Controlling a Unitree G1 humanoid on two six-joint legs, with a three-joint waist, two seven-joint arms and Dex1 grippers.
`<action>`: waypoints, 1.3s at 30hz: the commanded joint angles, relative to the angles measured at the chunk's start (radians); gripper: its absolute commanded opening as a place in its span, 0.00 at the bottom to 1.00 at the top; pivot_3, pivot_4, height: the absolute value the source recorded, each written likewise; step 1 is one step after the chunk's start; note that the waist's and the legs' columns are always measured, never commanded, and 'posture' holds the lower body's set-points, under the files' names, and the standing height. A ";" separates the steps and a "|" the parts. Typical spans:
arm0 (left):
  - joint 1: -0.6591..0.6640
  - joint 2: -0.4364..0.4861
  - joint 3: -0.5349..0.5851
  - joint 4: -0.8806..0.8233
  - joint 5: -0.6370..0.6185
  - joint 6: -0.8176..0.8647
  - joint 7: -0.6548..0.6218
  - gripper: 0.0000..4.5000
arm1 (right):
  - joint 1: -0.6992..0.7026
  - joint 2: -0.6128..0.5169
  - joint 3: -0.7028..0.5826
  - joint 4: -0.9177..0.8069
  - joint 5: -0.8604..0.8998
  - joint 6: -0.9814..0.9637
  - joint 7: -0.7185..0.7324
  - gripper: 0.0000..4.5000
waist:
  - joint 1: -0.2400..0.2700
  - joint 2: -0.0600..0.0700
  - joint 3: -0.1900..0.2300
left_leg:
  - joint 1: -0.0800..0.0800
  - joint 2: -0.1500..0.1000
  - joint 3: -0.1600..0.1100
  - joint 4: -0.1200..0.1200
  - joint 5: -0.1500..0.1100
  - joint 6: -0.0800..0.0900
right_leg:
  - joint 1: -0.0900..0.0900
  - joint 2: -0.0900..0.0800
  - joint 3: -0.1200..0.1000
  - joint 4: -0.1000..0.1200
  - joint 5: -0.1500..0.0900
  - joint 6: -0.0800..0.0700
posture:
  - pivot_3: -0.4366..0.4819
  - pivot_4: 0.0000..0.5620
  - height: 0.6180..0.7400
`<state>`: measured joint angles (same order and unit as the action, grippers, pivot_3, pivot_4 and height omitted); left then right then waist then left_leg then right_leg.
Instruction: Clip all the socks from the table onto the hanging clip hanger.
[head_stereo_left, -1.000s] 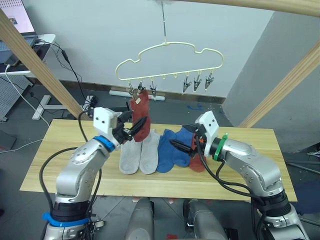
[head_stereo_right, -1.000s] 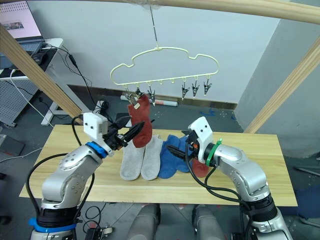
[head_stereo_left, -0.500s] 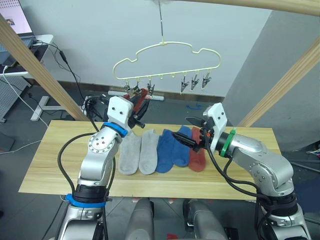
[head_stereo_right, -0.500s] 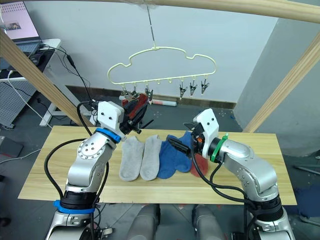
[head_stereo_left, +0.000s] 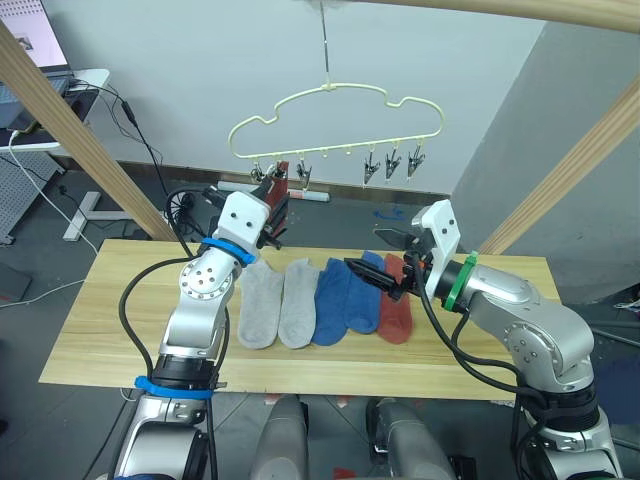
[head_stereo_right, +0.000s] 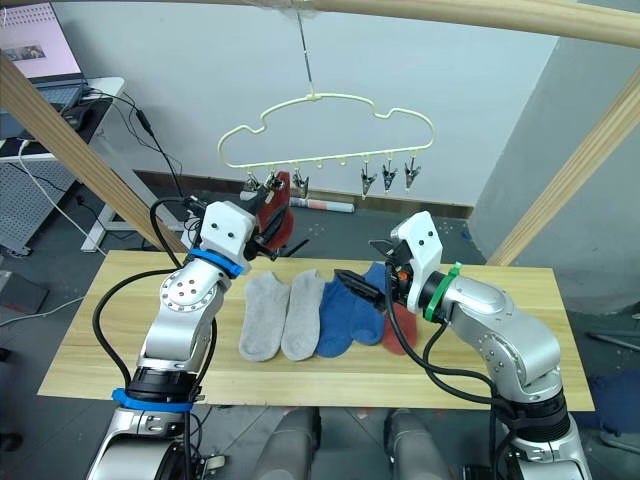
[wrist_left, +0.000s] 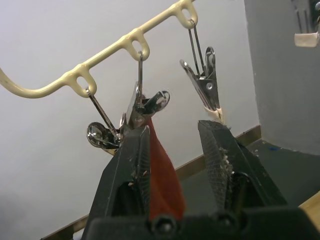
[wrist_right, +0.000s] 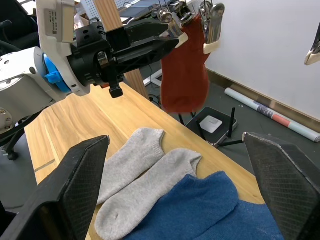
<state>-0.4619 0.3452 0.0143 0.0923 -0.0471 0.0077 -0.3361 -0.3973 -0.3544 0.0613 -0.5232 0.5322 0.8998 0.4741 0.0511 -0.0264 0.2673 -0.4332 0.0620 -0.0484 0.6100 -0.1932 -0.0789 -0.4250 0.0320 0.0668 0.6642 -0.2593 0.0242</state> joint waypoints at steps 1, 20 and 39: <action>-0.052 0.002 0.014 0.026 0.020 -0.055 0.022 0.37 | -0.009 -0.002 -0.023 -0.023 0.016 -0.014 -0.007 1.00 | 0.000 0.000 0.000 | 0.000 0.000 0.000 0.000 0.000 0.000 | 0.000 0.000 0.000 0.000 0.000 0.000 | 0.64 0.45 1.00; -0.202 -0.077 0.027 0.216 -0.095 -0.064 -0.090 0.37 | -0.007 0.010 -0.024 -0.013 0.012 -0.020 -0.035 1.00 | -0.002 0.000 0.000 | 0.000 0.000 -0.002 0.002 0.000 0.000 | 0.002 0.000 -0.002 0.001 0.000 0.000 | 0.63 0.45 1.00; -0.162 -0.168 0.122 -0.002 -0.460 0.365 -0.141 0.37 | -0.009 0.014 -0.035 -0.001 0.013 -0.024 -0.046 1.00 | -0.009 0.000 0.000 | 0.001 -0.001 -0.003 0.008 0.000 0.000 | 0.002 0.000 -0.002 0.010 0.000 0.000 | 0.63 0.45 1.00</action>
<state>-0.6218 0.1780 0.1208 0.1425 -0.4771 0.3546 -0.4833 -0.4001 -0.3425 0.0518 -0.5021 0.5325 0.8985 0.4314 0.0420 -0.0266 0.2672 -0.4320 0.0612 -0.0520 0.6187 -0.1931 -0.0788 -0.4229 0.0323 0.0643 0.6749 -0.2591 0.0244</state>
